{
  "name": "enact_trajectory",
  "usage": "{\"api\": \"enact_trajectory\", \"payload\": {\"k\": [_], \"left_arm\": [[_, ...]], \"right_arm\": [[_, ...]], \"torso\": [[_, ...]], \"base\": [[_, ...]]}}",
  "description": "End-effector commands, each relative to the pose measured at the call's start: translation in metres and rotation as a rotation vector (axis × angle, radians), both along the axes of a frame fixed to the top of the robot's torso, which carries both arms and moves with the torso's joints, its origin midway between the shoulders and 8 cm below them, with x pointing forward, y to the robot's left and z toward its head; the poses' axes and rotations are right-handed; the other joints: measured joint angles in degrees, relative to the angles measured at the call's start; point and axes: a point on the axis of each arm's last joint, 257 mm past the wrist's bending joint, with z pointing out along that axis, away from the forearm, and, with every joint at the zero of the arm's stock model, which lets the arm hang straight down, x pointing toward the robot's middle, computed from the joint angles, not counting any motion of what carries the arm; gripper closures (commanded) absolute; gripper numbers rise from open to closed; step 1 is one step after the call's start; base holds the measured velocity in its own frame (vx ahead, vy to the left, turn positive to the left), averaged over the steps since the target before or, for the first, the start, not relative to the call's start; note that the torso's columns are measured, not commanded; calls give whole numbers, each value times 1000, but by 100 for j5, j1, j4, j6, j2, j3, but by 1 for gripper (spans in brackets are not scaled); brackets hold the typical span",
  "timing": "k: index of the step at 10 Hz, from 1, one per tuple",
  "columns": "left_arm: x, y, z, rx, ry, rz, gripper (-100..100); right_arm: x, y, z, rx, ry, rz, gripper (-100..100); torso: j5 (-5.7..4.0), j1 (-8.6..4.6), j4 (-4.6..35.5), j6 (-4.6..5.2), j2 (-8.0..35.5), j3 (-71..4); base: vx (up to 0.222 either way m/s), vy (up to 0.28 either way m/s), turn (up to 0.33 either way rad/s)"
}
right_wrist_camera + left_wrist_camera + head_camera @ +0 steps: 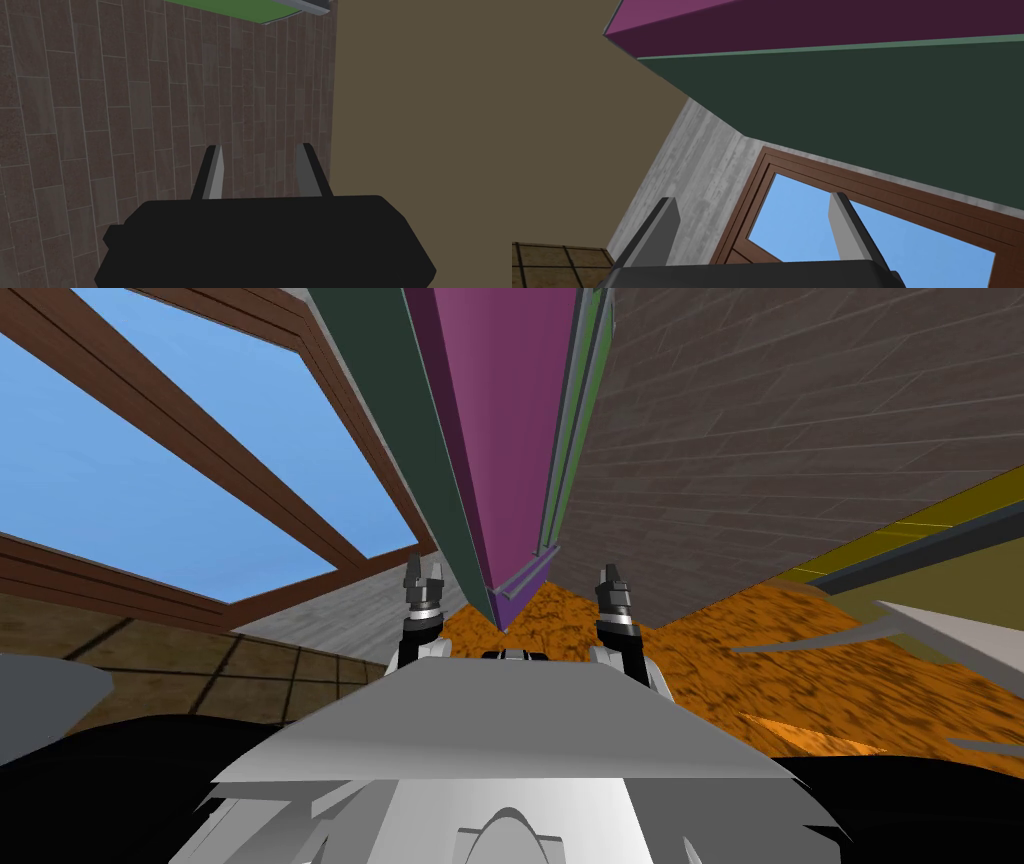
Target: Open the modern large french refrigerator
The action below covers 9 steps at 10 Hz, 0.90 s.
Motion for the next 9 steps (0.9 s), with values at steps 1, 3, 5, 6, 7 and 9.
{"api": "enact_trajectory", "payload": {"k": [1, 3, 5, 6, 7, 9], "left_arm": [[4, -1, -6, 23, 10, -21, -100], [9, 0, -13, 30, 20, -36, -100], [15, 5, -23, 26, 28, -48, -100], [18, 7, -28, 20, 32, -52, -100], [22, 11, -33, 12, 36, -56, -100], [29, 18, -43, -7, 43, -62, -100]], "right_arm": [[0, 0, 0, 0, 0, 0, 0], [0, 0, 0, 0, 1, 0, 0], [0, 0, 0, 0, 1, 0, 0], [0, 0, 0, 0, 1, 0, 0], [0, 0, 0, 0, 1, 0, 0], [0, 0, 0, 0, 1, 0, 0]], "torso": [[0, 0, 423, 0, 423, -846], [-5, -18, 664, 0, 657, -1361], [-3, -11, 687, 0, 681, -1387], [-1, -1, 690, 0, 686, -1386], [2, 7, 691, 0, 687, -1385], [-3, -12, 690, 0, 686, -1387]], "base": [[38, -36, -9], [55, -85, -9], [72, -108, -10], [83, -91, -13], [106, -113, -15], [101, -143, -13]]}}
